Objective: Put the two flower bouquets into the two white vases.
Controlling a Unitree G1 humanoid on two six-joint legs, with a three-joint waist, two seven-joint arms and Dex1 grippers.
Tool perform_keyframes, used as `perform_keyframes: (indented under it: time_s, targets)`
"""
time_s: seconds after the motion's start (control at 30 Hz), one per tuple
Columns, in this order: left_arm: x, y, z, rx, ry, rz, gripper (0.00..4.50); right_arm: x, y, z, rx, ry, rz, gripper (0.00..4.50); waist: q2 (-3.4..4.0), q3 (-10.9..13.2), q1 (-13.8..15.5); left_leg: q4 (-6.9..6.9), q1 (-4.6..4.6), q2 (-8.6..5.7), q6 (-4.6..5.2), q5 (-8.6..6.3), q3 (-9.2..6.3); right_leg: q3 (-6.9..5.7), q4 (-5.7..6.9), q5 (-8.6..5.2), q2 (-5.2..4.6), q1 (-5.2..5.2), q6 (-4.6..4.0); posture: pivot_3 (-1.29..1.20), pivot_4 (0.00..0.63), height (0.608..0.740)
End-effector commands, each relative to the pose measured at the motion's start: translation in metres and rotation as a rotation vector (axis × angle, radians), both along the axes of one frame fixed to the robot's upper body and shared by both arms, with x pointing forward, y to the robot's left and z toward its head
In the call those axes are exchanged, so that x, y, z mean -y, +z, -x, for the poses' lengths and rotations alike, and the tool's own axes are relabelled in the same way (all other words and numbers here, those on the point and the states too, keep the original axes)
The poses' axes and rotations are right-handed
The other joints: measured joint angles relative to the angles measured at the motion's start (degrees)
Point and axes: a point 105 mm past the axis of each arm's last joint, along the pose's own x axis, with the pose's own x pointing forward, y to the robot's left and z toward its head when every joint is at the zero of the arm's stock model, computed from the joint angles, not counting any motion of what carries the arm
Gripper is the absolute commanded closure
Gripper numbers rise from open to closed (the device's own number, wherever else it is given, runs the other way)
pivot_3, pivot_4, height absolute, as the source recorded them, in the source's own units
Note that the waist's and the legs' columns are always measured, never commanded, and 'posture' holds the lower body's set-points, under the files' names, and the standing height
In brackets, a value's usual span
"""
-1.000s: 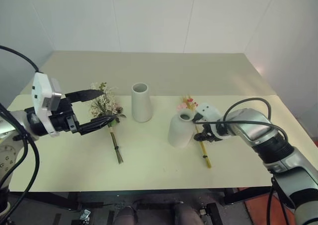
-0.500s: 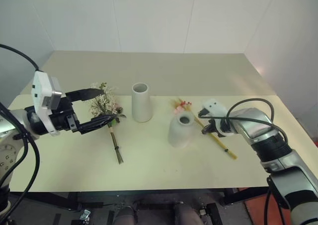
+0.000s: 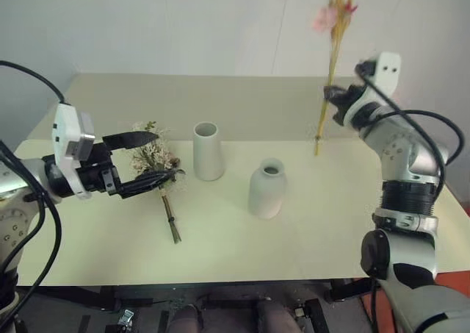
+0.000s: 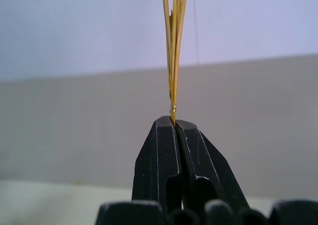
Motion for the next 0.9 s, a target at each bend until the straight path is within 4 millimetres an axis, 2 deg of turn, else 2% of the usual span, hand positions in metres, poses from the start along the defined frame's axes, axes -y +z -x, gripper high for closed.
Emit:
perform_keyframes:
  time_s: [0.03, 0.13, 0.27, 0.5, 0.77, 0.9]
  targets:
    - [0.004, 0.009, 0.001, 0.045, -0.039, -0.002, 0.00, -0.010, 0.040, 0.038, 0.190, 0.130, -0.057, 4.46, 0.01, 0.0, 0.0, 0.00, -0.01, 0.00, 0.00, 0.00, -0.01, -0.01, 0.00, 0.00, 0.00, 0.00, 0.00, 0.00, 0.150, 0.740]
    - [0.009, 0.009, 0.000, 0.042, -0.077, 0.000, 0.00, -0.020, 0.037, 0.062, 0.230, 0.216, -0.059, 4.46, 0.01, 0.0, 0.1, -0.03, 0.00, 0.02, 0.00, 0.00, -0.06, -0.06, -0.03, -0.01, 0.00, 0.05, -0.01, 0.00, 0.150, 0.740]
    - [0.016, 0.009, -0.002, 0.037, -0.118, 0.006, 0.00, -0.029, 0.033, 0.075, 0.241, 0.268, -0.083, 4.46, 0.01, 0.0, -0.2, -0.01, 0.03, 0.01, 0.00, 0.00, -0.04, -0.04, -0.02, 0.00, 0.00, 0.09, 0.00, 0.00, 0.150, 0.740]
    - [0.025, 0.011, -0.009, 0.009, -0.195, 0.015, 0.00, -0.048, 0.016, 0.083, 0.217, 0.314, -0.105, 4.46, 0.01, 0.0, -0.4, -0.03, 0.08, 0.02, 0.00, 0.00, -0.07, -0.03, 0.02, -0.01, 0.05, 0.08, -0.02, 0.00, 0.150, 0.740]
    - [0.028, 0.008, -0.015, -0.006, -0.240, -0.012, 0.00, -0.066, 0.014, 0.098, 0.235, 0.382, -0.126, 4.46, 0.02, 0.0, -0.3, -0.03, 0.05, 0.02, 0.00, 0.00, -0.10, -0.05, 0.02, -0.02, 0.05, 0.07, -0.02, 0.00, 0.150, 0.740]
    - [0.029, 0.009, -0.017, -0.004, -0.249, -0.015, 0.00, -0.072, 0.005, 0.101, 0.213, 0.398, -0.131, 4.46, 0.02, 0.0, -0.3, -0.03, 0.04, 0.02, 0.00, 0.00, -0.10, -0.05, 0.00, -0.02, 0.05, 0.07, -0.02, 0.00, 0.150, 0.740]
